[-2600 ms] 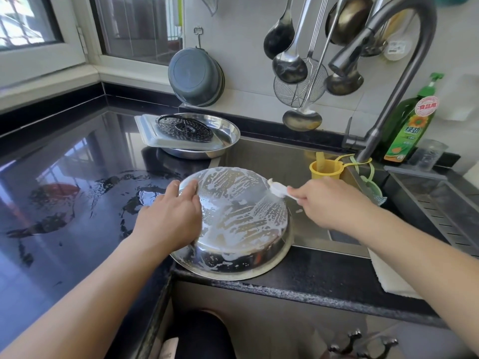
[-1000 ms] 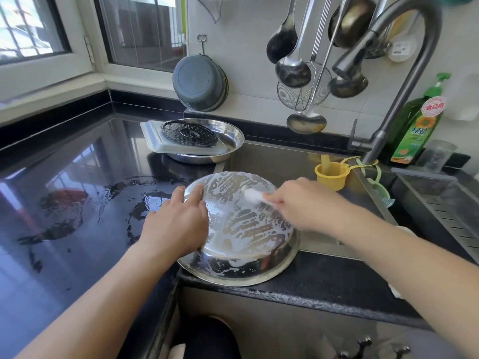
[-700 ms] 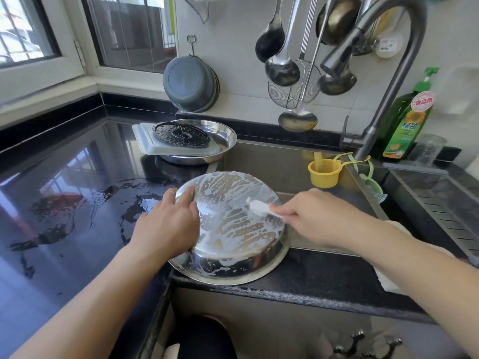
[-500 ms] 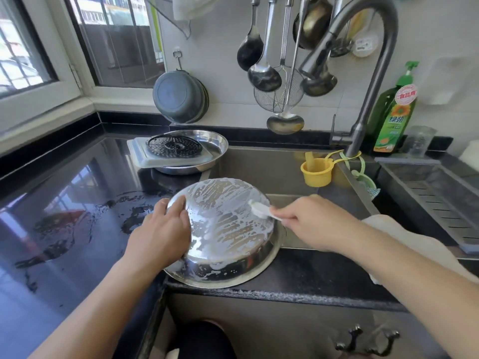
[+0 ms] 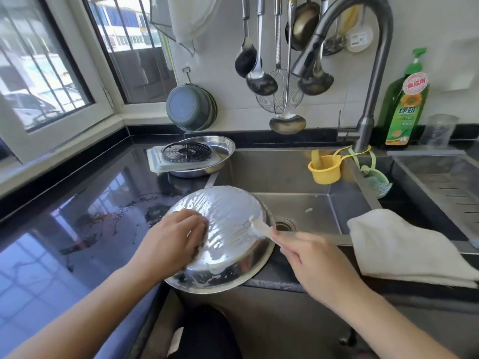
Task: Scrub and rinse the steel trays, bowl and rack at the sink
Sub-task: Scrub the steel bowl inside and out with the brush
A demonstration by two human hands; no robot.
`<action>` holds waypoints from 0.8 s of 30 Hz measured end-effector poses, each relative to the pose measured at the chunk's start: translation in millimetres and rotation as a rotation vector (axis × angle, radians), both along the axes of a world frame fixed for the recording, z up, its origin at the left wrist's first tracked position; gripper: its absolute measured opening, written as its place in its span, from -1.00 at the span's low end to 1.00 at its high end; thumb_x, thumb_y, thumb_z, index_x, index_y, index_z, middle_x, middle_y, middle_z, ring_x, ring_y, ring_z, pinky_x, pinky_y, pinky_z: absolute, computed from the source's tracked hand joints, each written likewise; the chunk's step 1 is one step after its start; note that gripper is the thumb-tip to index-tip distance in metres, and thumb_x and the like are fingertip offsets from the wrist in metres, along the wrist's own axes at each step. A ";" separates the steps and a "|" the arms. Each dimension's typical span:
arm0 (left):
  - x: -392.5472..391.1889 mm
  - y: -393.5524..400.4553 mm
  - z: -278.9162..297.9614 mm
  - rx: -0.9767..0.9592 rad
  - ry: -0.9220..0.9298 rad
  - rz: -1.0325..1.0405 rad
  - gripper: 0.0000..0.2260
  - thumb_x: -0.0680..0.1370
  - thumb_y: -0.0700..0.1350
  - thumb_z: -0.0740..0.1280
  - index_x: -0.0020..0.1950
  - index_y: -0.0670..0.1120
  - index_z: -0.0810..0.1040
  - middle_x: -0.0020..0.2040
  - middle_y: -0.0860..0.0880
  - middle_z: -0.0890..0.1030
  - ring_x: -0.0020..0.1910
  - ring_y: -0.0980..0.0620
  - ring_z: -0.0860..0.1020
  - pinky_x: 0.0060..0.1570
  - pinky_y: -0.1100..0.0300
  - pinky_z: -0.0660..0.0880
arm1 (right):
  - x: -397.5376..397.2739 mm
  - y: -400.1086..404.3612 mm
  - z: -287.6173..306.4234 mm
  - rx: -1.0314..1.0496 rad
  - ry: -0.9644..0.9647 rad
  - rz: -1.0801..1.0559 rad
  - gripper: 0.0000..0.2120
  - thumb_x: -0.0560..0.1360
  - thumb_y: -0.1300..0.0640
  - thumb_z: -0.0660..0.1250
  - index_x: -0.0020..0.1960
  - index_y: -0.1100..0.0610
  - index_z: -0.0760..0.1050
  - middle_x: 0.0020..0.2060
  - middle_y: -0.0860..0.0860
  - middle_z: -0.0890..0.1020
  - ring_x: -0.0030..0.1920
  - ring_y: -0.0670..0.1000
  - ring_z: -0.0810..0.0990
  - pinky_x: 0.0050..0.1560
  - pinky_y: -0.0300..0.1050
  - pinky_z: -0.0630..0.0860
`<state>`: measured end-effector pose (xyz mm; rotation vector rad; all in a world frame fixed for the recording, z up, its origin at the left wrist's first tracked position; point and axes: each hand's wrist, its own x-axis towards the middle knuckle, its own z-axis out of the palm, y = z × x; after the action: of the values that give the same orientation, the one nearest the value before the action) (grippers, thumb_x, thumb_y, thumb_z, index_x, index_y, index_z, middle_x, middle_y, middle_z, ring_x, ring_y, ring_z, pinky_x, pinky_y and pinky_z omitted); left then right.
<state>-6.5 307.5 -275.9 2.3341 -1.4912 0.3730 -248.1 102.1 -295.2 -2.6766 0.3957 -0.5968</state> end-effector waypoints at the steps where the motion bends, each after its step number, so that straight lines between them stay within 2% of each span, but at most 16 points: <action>1: -2.9 0.9 1.0 -0.002 0.019 0.010 -0.64 0.69 0.12 0.13 0.21 0.06 0.68 0.23 0.14 0.64 0.18 0.05 0.60 0.13 0.09 0.56 | -2.2 3.0 -2.2 -0.048 -0.015 0.046 -0.56 0.65 0.02 0.17 0.50 -0.27 0.36 -0.28 -0.13 0.47 -0.27 0.01 0.51 -0.32 -0.01 0.50; 3: -4.8 -0.4 1.4 0.022 0.029 0.052 -0.71 0.71 0.08 0.18 0.24 0.09 0.67 0.25 0.16 0.63 0.19 0.06 0.60 0.13 0.11 0.53 | -4.6 10.1 -6.3 -0.155 -0.028 0.171 -0.53 0.59 0.07 0.23 0.47 -0.19 0.44 -0.31 -0.15 0.38 -0.39 0.00 0.45 -0.45 -0.10 0.44; 5: -7.4 -5.0 7.5 0.057 0.093 0.104 -0.74 0.72 0.05 0.20 0.25 0.10 0.67 0.26 0.16 0.63 0.21 0.05 0.60 0.16 0.10 0.51 | -3.3 9.7 -8.4 -0.224 -0.050 0.252 -0.50 0.53 0.16 0.32 0.45 -0.13 0.49 -0.29 -0.13 0.43 -0.43 0.01 0.45 -0.50 -0.12 0.41; 6: -9.1 -6.3 14.3 0.080 0.190 0.148 -0.73 0.72 0.07 0.19 0.24 0.11 0.67 0.25 0.16 0.64 0.19 0.06 0.60 0.17 0.10 0.50 | -2.4 5.6 -7.2 -0.226 -0.067 0.240 -0.48 0.53 0.18 0.35 0.45 -0.13 0.48 -0.29 -0.12 0.44 -0.43 0.02 0.45 -0.52 -0.11 0.41; 9: -22.9 -1.1 39.2 0.030 0.694 0.249 -0.65 0.72 0.18 0.12 0.19 0.13 0.68 0.13 0.17 0.67 0.07 0.13 0.62 0.11 0.15 0.51 | -3.7 -7.8 -6.4 -0.154 -0.090 0.114 -0.45 0.53 0.20 0.45 0.45 -0.16 0.47 -0.34 -0.13 0.38 -0.41 0.00 0.42 -0.52 -0.10 0.33; 10: -31.7 3.1 44.0 -0.016 0.735 0.260 -0.67 0.71 0.17 0.14 0.20 0.14 0.67 0.12 0.19 0.66 0.09 0.14 0.62 0.09 0.18 0.50 | -6.3 -8.2 -7.3 -0.138 -0.087 0.105 -0.45 0.52 0.19 0.47 0.44 -0.16 0.48 -0.35 -0.14 0.34 -0.42 -0.01 0.40 -0.50 -0.13 0.29; 11: -44.0 6.9 46.5 -0.100 0.685 0.284 -0.75 0.71 0.11 0.20 0.20 0.13 0.66 0.12 0.21 0.65 0.11 0.15 0.61 0.08 0.19 0.48 | -9.3 -6.8 -7.2 -0.127 -0.083 0.108 -0.47 0.51 0.18 0.48 0.42 -0.16 0.51 -0.34 -0.15 0.29 -0.43 -0.02 0.39 -0.48 -0.15 0.26; 13: -75.9 17.6 39.8 -0.365 0.626 0.404 -0.85 0.68 -0.08 0.30 0.12 0.07 0.67 0.05 0.18 0.67 0.05 0.17 0.60 0.04 0.19 0.46 | -15.2 -3.9 -5.0 -0.098 -0.078 0.110 -0.50 0.50 0.17 0.50 0.38 -0.15 0.56 -0.32 -0.18 0.24 -0.43 -0.02 0.39 -0.45 -0.18 0.24; 14: -95.3 24.1 32.9 -0.497 0.741 0.480 -0.88 0.66 -0.14 0.32 0.05 0.00 0.66 -0.04 0.11 0.68 -0.05 0.12 0.61 -0.04 0.17 0.48 | -16.9 -4.1 -4.3 -0.083 -0.083 0.102 -0.51 0.50 0.17 0.50 0.37 -0.15 0.57 -0.31 -0.21 0.24 -0.41 -0.01 0.43 -0.44 -0.18 0.25; 16: -126.5 32.6 19.1 -0.639 1.266 0.619 -0.89 0.66 -0.15 0.33 -0.01 -0.17 0.57 -0.15 -0.10 0.62 -0.24 -0.03 0.55 -0.22 0.10 0.49 | -17.6 -6.2 -2.6 -0.063 -0.077 0.070 -0.53 0.53 0.15 0.46 0.39 -0.16 0.54 -0.29 -0.24 0.32 -0.35 -0.01 0.49 -0.40 -0.16 0.31; 17: -135.5 34.3 13.1 -0.645 1.530 0.682 -0.83 0.66 -0.10 0.34 0.00 -0.21 0.53 -0.13 -0.16 0.59 -0.25 -0.08 0.55 -0.24 0.06 0.51 | -16.4 -7.3 -1.6 -0.060 -0.069 0.058 -0.54 0.57 0.12 0.41 0.42 -0.19 0.50 -0.29 -0.22 0.39 -0.31 0.00 0.50 -0.39 -0.12 0.36; 18: -138.6 35.5 7.9 -0.645 1.715 0.741 -0.75 0.66 -0.04 0.34 0.04 -0.24 0.51 -0.07 -0.20 0.59 -0.18 -0.13 0.58 -0.21 0.02 0.55 | -14.7 -7.4 -0.6 -0.052 -0.060 0.057 -0.55 0.61 0.09 0.36 0.45 -0.22 0.46 -0.28 -0.17 0.45 -0.29 0.01 0.51 -0.36 -0.06 0.43; 19: -136.1 36.1 3.4 -0.666 1.815 0.769 -0.69 0.66 0.01 0.35 0.09 -0.27 0.50 0.04 -0.23 0.60 -0.08 -0.18 0.61 -0.13 -0.04 0.57 | -13.2 -6.4 0.7 -0.036 -0.057 0.067 -0.56 0.63 0.06 0.31 0.46 -0.24 0.43 -0.27 -0.13 0.49 -0.27 0.02 0.52 -0.32 -0.01 0.48; 21: -126.0 32.4 1.9 -0.806 1.904 0.733 -0.65 0.66 0.02 0.35 0.20 -0.28 0.51 0.20 -0.28 0.60 0.08 -0.19 0.62 0.07 -0.05 0.54 | -9.9 -3.0 3.2 -0.020 -0.059 0.085 -0.57 0.65 0.04 0.26 0.47 -0.26 0.41 -0.27 -0.10 0.47 -0.27 0.03 0.51 -0.28 0.04 0.52; 24: -117.6 21.5 9.2 -0.978 1.929 0.647 -0.64 0.65 0.01 0.38 0.32 -0.22 0.53 0.21 -0.22 0.65 0.16 -0.12 0.64 0.15 0.01 0.52 | -5.7 1.5 10.3 -0.010 -0.037 0.104 -0.58 0.66 0.04 0.25 0.47 -0.27 0.40 -0.29 -0.09 0.44 -0.26 0.06 0.50 -0.26 0.07 0.52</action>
<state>-124.1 329.0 -266.7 1.1333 0.3756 -0.7137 -253.7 103.6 -284.9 -2.6720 0.2418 -0.6167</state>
